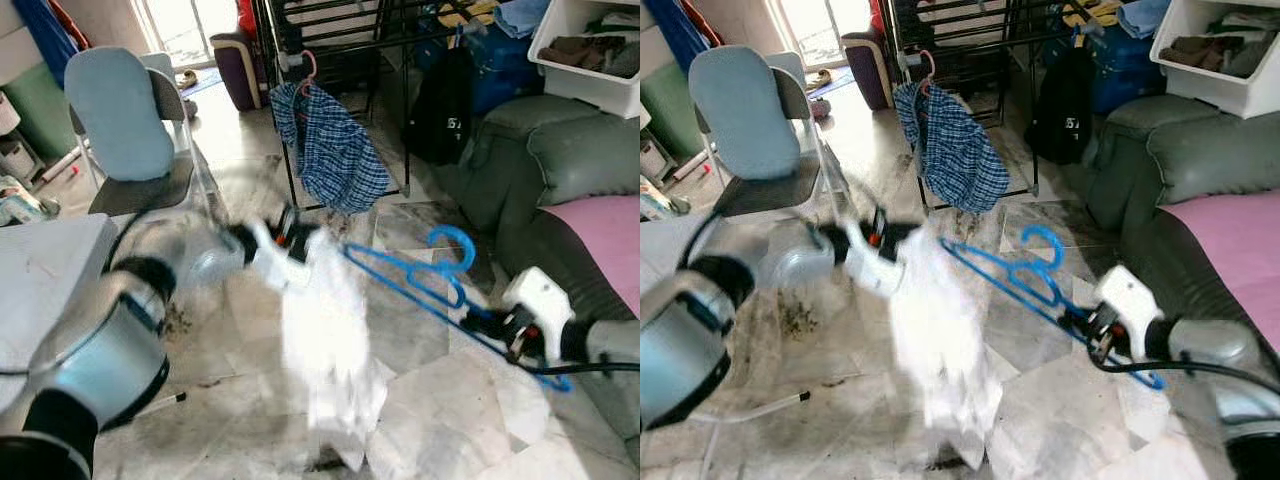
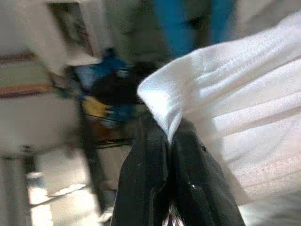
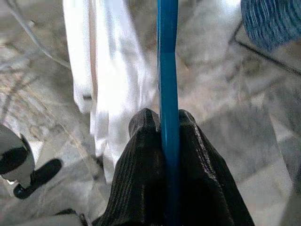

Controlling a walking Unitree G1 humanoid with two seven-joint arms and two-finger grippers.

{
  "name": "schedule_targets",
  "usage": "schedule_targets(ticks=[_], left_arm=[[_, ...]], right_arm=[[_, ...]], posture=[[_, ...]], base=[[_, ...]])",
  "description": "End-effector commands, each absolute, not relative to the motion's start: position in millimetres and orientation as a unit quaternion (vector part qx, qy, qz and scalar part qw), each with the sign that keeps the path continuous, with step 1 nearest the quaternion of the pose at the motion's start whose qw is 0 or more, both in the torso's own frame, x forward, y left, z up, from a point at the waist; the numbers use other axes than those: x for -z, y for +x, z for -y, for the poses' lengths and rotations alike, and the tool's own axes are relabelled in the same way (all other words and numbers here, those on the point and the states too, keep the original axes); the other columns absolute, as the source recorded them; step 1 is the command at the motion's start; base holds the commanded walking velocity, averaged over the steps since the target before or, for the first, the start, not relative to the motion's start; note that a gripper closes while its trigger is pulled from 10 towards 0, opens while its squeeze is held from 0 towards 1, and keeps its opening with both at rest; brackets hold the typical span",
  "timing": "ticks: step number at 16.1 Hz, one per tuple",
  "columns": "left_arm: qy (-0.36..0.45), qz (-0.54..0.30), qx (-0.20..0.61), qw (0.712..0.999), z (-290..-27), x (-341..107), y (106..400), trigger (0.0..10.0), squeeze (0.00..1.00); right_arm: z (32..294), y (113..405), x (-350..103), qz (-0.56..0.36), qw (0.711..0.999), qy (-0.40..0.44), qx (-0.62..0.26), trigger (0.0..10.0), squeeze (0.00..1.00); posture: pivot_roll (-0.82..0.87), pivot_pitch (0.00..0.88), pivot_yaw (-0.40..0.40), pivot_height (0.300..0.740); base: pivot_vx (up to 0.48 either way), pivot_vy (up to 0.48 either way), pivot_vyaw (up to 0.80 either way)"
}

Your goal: Hang hanger

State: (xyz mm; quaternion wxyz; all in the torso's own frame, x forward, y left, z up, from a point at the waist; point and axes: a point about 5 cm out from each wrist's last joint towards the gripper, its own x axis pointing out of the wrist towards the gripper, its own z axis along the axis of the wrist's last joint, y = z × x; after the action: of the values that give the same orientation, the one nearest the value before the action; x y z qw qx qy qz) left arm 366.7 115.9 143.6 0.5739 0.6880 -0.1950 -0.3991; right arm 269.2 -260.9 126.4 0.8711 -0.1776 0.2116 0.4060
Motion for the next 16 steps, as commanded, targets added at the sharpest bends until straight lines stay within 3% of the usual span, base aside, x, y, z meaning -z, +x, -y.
schedule_targets(ticks=[1,3,4,10,14,16], left_arm=[[0.671,0.177,0.380,0.612,-120,-150,371,10.0,0.00],[0.637,0.169,0.366,0.658,-114,-150,373,10.0,0.00],[0.630,0.172,0.363,0.665,-112,-152,373,10.0,0.00],[0.638,0.162,0.361,0.660,-116,-157,376,10.0,0.00],[0.626,0.177,0.361,0.668,-115,-167,378,10.0,0.00],[0.600,0.187,0.362,0.688,-112,-173,377,10.0,0.00]], right_arm=[[253,269,-134,-0.203,0.858,-0.180,-0.436,10.0,0.00],[254,263,-137,-0.221,0.835,-0.187,-0.467,10.0,0.00],[255,261,-137,-0.227,0.833,-0.186,-0.470,10.0,0.00],[267,246,-140,-0.263,0.812,-0.192,-0.485,10.0,0.00],[263,248,-131,-0.265,0.820,-0.185,-0.472,10.0,0.00],[258,252,-124,-0.260,0.828,-0.180,-0.463,10.0,0.00]], posture=[[-0.19,0.000,0.136,0.740],[-0.20,0.000,0.135,0.740],[-0.20,0.000,0.132,0.740],[-0.21,0.000,0.140,0.740],[-0.21,0.000,0.143,0.740],[-0.21,0.000,0.143,0.740]], base=[[0.000,0.000,0.00],[0.000,0.000,0.00],[0.000,0.000,0.00],[0.000,0.000,0.00],[0.000,0.000,0.00],[0.000,0.000,0.00]])
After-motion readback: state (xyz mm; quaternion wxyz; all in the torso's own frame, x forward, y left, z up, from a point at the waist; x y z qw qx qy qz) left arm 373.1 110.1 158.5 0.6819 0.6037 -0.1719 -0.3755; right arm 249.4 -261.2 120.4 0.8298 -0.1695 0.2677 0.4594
